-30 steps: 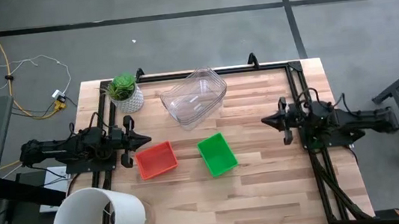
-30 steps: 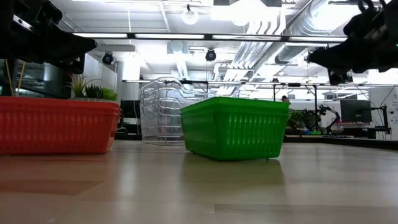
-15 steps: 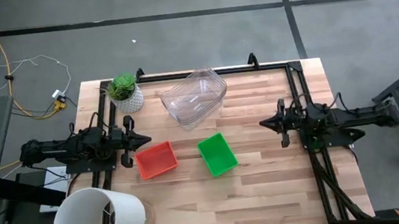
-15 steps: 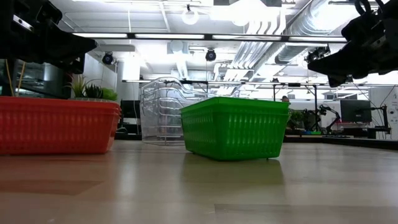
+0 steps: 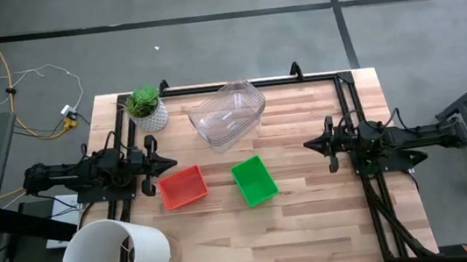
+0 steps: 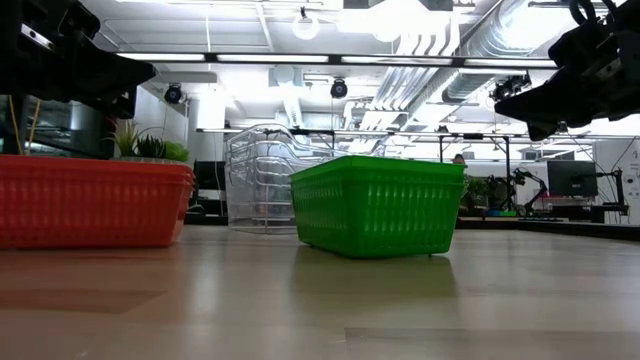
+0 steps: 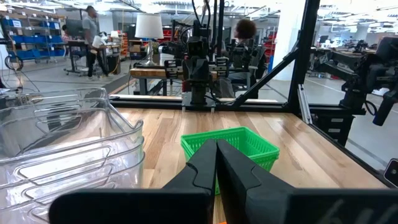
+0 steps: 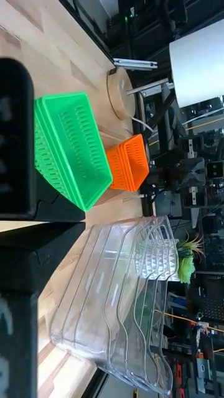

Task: Stack baskets by color
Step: Return to Home Position

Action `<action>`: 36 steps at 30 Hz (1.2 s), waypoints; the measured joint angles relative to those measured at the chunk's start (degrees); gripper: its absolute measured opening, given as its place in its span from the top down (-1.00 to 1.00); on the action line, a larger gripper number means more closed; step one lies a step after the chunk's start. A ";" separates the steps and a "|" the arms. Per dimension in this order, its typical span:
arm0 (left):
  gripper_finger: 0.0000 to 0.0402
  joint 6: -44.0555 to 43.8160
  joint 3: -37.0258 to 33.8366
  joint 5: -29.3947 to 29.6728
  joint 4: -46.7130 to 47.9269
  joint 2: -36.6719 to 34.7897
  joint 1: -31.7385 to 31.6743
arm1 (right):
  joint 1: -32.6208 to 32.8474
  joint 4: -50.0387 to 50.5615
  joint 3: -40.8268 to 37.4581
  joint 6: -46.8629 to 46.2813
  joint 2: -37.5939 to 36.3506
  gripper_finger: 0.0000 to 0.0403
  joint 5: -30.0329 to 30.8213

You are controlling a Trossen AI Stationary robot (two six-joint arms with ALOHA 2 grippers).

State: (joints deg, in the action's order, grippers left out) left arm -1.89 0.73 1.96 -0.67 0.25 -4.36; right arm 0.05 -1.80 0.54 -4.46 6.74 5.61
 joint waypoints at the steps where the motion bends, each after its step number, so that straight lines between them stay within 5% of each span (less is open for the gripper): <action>1: 1.00 0.00 0.00 0.00 0.01 0.00 0.02 | 0.00 0.00 0.00 -0.01 0.00 1.00 0.00; 14: 1.00 0.00 0.00 0.01 -0.02 -0.01 0.02 | 0.00 -0.68 -0.02 0.00 -6.69 1.00 0.02; 36: 1.00 0.00 -0.02 0.17 -0.08 -0.04 0.02 | 0.00 -0.13 -0.04 0.02 -6.73 1.00 0.20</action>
State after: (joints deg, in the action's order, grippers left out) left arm -1.89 0.71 2.13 -0.75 0.21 -4.34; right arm 0.05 -1.93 0.49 -4.45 0.01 5.80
